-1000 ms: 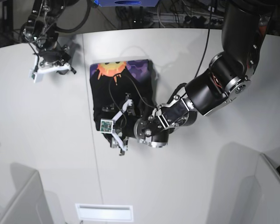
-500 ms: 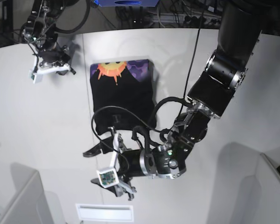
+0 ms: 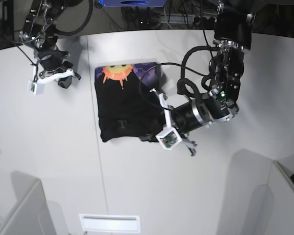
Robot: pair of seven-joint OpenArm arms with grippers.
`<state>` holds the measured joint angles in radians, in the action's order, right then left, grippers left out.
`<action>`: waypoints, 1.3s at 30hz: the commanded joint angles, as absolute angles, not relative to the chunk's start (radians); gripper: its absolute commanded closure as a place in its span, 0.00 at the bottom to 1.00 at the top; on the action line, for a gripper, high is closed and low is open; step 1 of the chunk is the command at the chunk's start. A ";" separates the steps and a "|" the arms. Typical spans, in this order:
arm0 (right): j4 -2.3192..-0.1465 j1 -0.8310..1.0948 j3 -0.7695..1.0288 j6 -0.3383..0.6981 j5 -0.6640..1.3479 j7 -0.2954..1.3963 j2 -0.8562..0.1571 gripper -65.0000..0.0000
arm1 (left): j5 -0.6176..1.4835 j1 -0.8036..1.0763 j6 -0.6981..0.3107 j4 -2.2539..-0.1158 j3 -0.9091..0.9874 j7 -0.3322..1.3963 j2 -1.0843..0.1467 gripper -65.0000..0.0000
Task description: Fold the T-shirt properly
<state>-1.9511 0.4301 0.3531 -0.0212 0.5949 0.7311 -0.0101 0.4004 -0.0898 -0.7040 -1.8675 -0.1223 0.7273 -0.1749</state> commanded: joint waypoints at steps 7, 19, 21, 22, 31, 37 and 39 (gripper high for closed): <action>-1.997 0.513 0.354 0.099 0.602 0.542 -0.018 1.00 | 0.417 0.143 -0.698 -1.922 0.068 0.518 -0.208 1.00; -1.991 0.690 0.357 0.476 0.433 0.189 -0.035 1.00 | 0.170 0.510 -0.698 -1.850 0.087 -0.071 -0.392 1.00; -1.991 0.722 0.357 0.516 0.423 0.134 -0.018 1.00 | 0.068 0.552 -0.698 -1.814 0.087 -0.168 -0.389 1.00; -1.991 0.740 0.361 0.539 0.423 0.101 -0.005 1.00 | 0.033 0.579 -0.698 -1.802 0.087 -0.213 -0.383 1.00; -1.989 0.937 0.358 0.576 0.421 -0.042 0.004 1.00 | 0.019 0.797 -0.698 -1.790 0.087 -0.314 -0.394 1.00; -1.989 1.047 0.358 0.576 0.421 0.001 0.004 1.00 | 0.028 0.923 -0.698 -1.790 0.087 -0.317 -0.427 1.00; -1.988 1.061 0.357 0.576 0.421 0.065 0.004 1.00 | 0.028 0.951 -0.698 -1.785 0.087 -0.317 -0.427 1.00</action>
